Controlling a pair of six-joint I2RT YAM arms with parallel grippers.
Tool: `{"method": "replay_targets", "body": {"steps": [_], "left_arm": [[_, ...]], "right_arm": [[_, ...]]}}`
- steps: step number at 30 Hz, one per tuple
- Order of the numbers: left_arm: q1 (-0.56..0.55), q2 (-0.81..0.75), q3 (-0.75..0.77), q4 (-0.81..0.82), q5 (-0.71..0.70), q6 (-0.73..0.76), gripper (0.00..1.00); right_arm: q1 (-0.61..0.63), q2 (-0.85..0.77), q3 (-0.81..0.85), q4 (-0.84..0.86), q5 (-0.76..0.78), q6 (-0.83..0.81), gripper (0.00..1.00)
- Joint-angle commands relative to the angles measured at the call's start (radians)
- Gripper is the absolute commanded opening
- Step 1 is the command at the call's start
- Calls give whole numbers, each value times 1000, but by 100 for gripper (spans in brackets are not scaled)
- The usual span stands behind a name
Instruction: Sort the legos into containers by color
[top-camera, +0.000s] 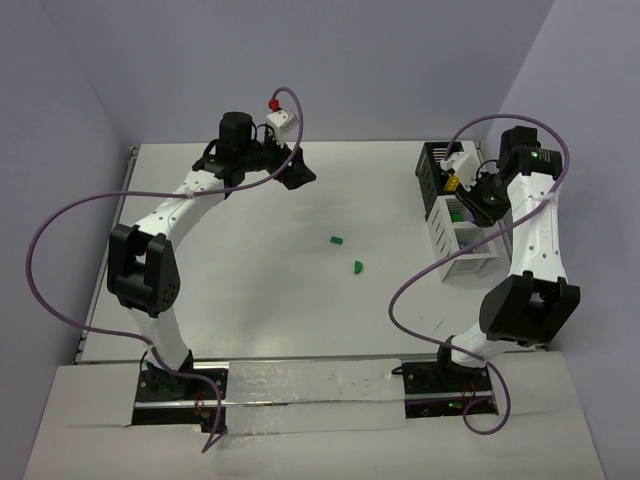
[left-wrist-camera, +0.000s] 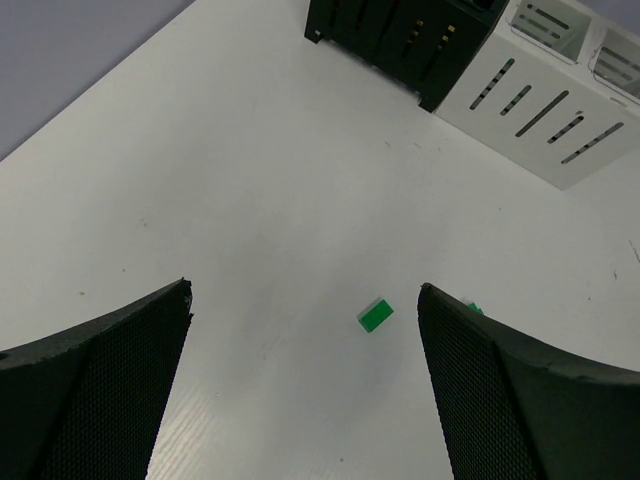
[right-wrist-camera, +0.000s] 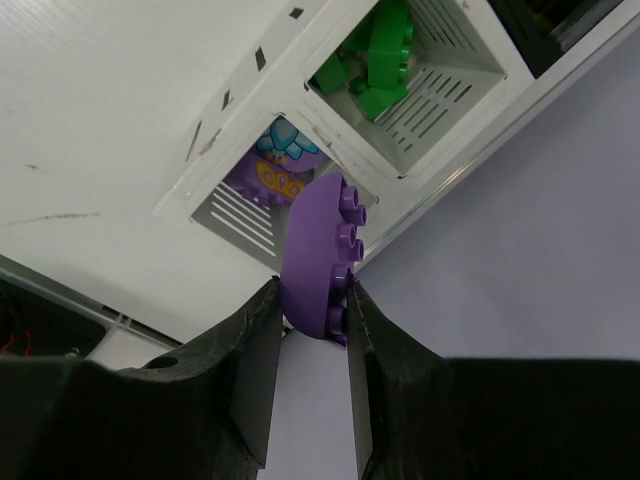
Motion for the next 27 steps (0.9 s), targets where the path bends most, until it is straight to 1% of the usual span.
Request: {"method": "replay_targets", "body": {"steps": [1, 6, 12, 22, 26, 27], "left_arm": [[0, -28, 18, -25, -20, 28, 99], [0, -42, -10, -17, -35, 6, 99], [0, -31, 6, -19, -35, -12, 99], [0, -22, 12, -25, -34, -18, 99], [0, -17, 19, -25, -41, -20, 99], [0, -17, 20, -26, -43, -19, 99]], "right_arm": [[-5, 19, 34, -118, 57, -46, 0], [-5, 28, -1, -119, 77, -75, 0], [-4, 62, 0, -119, 89, -74, 0], [6, 39, -85, -119, 110, -133, 0], [9, 61, -82, -119, 105, -132, 3], [9, 70, -76, -118, 104, -127, 6]]}}
